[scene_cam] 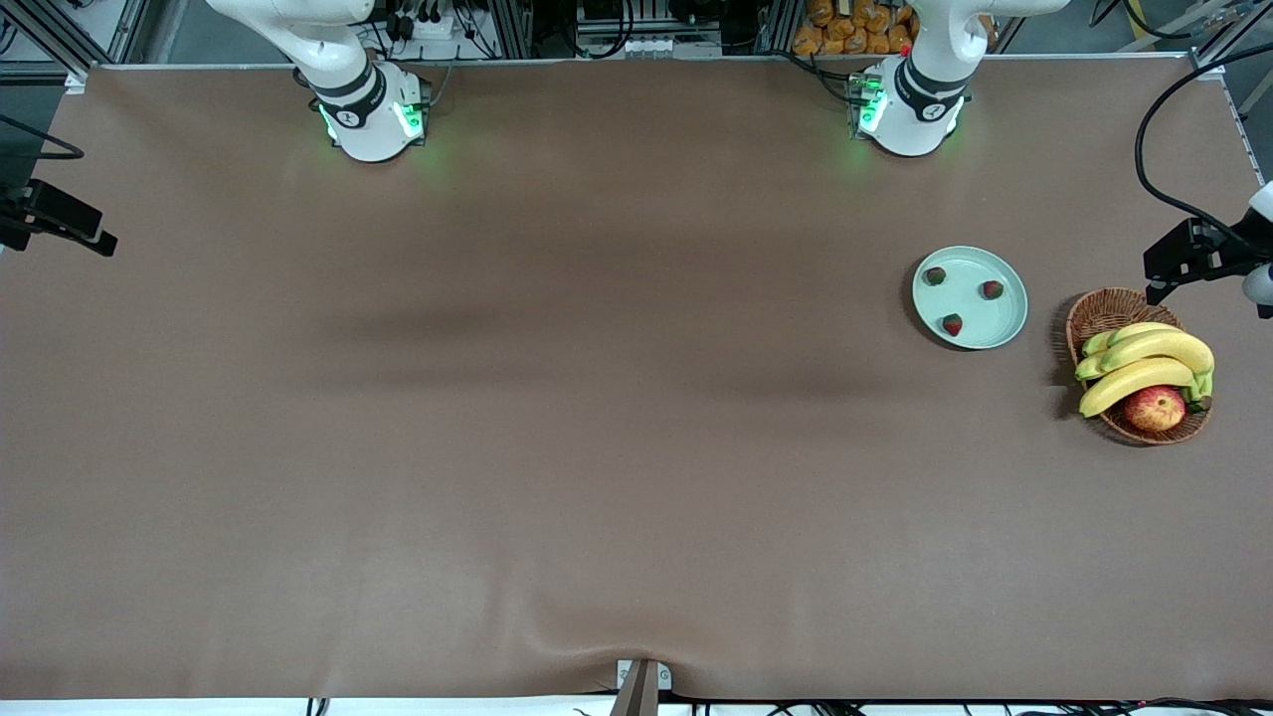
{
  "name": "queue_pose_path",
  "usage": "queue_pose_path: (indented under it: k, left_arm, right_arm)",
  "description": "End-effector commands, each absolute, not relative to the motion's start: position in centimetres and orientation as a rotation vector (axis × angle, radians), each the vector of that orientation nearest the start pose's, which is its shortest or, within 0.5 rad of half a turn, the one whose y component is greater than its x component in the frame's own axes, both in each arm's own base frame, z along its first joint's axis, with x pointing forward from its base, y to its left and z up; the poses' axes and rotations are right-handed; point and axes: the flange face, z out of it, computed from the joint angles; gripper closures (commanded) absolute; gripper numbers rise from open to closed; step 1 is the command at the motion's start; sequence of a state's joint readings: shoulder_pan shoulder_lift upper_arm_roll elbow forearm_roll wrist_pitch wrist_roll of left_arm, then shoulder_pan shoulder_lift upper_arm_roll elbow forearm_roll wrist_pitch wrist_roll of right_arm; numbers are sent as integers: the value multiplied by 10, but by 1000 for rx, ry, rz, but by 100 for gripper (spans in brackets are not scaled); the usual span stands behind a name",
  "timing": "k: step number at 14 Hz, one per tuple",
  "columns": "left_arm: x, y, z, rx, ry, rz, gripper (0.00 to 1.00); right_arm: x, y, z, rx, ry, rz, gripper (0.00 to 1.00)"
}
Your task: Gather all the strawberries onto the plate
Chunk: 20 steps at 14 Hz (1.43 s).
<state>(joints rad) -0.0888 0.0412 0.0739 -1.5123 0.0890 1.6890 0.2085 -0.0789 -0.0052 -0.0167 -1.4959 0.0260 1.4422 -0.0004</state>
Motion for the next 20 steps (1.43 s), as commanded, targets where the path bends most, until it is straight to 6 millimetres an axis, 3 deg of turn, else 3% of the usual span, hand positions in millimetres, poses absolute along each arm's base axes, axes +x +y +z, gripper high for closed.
queue_pose_path:
  k: [1, 12, 14, 15, 20]
  left_arm:
    - [582, 13, 649, -3082, 284, -209, 0]
    - [579, 33, 654, -3100, 220, -222, 0]
    - [579, 27, 654, -3095, 234, -218, 0]
    - [579, 13, 652, -3092, 267, -199, 0]
    - [573, -5, 644, -3117, 134, -112, 0]
  right_arm:
    - [533, -45, 660, -3112, 160, 68, 0]
    - [532, -47, 660, -3113, 166, 70, 0]
    - [533, -46, 660, -3113, 163, 68, 0]
    - [533, -45, 660, -3115, 159, 68, 0]
    - [533, -45, 660, -3129, 157, 72, 0]
